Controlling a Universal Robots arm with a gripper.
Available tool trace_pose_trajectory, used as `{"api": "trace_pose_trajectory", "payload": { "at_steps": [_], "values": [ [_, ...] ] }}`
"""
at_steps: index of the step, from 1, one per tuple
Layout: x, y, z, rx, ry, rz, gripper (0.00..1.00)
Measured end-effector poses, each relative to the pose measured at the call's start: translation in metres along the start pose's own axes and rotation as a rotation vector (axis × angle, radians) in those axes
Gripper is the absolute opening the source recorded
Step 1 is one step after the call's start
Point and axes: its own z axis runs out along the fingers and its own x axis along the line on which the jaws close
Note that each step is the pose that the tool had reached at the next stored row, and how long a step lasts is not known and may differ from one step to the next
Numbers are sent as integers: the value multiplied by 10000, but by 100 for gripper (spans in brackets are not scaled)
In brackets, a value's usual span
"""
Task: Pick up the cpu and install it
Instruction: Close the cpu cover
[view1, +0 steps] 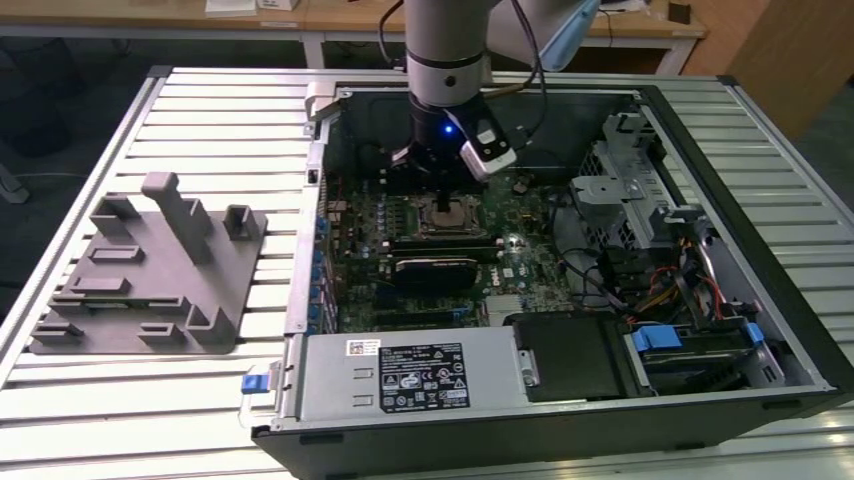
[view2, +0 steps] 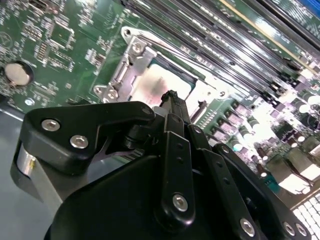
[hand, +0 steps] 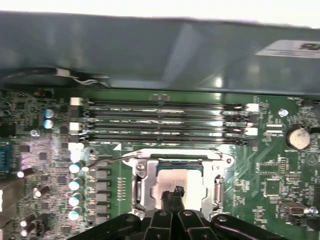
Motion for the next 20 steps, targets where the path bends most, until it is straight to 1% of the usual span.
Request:
{"api": "trace_pose_trajectory", "payload": {
  "at_steps": [4,8,17,20],
  "values": [
    [-68,-1,4,24,1,33,11],
    [-73,-1,-3,26,2,37,11],
    [-82,-3,-143,25,1,39,11],
    [-83,-3,-151,23,0,40,11]
  ]
}}
